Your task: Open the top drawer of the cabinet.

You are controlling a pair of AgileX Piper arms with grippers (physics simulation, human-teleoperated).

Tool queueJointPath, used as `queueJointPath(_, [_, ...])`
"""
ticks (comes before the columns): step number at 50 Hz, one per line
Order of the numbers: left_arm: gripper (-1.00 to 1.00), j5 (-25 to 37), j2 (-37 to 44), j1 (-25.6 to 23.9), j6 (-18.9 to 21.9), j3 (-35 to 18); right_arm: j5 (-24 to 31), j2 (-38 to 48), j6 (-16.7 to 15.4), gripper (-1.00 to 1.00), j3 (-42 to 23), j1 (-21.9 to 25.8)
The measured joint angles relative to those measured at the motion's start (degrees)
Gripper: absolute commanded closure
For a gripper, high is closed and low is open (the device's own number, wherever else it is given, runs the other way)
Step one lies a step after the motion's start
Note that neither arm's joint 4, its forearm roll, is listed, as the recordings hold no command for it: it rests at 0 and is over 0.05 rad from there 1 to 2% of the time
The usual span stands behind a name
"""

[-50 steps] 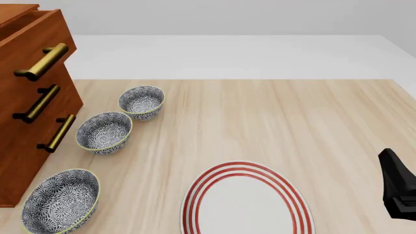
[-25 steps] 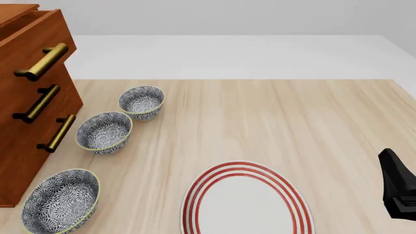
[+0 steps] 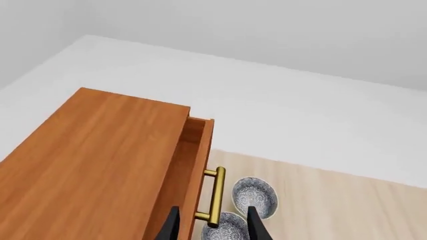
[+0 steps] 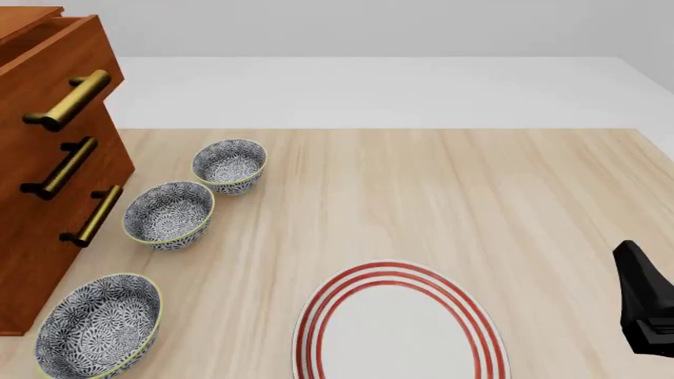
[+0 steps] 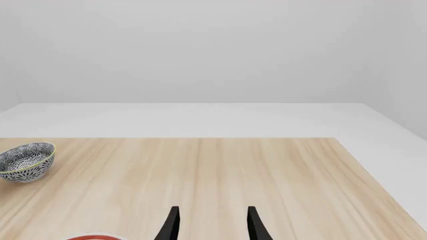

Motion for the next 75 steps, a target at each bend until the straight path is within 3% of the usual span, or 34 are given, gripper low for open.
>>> queueJointPath(35, [-1.00,-3.3,7.6,3.6,2.9,1.9,0.0,0.0,0.0,-1.00,0.0,0.0])
queueJointPath(75, [-1.00,-7.5,11.7,2.4,4.4,6.4,0.0,0.0,0.0,-1.00,0.0,0.0])
